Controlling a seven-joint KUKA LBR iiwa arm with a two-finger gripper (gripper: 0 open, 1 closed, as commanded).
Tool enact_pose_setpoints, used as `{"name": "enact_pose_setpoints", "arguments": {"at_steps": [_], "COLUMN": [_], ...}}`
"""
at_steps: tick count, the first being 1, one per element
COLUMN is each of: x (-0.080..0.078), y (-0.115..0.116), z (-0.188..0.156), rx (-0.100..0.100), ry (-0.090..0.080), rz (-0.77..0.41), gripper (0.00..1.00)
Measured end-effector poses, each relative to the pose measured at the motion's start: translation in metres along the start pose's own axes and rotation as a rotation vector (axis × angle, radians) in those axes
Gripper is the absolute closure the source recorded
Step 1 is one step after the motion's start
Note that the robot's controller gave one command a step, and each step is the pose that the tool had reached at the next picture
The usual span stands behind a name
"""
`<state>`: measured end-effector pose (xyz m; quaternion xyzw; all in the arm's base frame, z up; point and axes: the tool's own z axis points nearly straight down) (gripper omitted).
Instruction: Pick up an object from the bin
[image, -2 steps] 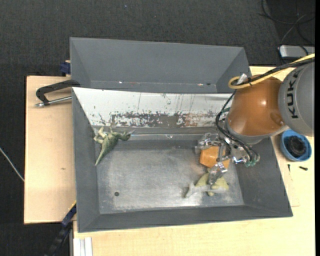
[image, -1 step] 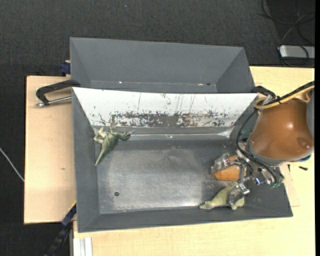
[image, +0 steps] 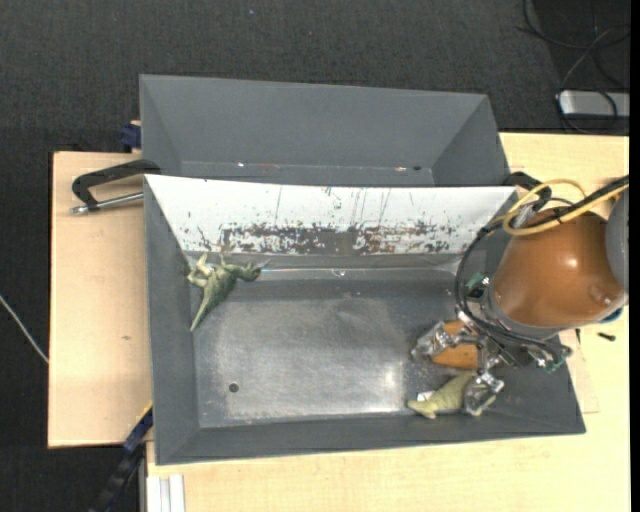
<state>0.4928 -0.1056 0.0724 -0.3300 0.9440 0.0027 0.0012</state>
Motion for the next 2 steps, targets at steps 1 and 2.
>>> {"name": "enact_pose_setpoints", "arguments": {"at_steps": [1, 2], "x": [0.002, -0.011], "y": [-0.001, -0.02], "z": [0.001, -0.185], "rx": [0.003, 0.015], "ry": [0.001, -0.005], "rz": [0.002, -0.208], "gripper": [1.0, 1.0]}}
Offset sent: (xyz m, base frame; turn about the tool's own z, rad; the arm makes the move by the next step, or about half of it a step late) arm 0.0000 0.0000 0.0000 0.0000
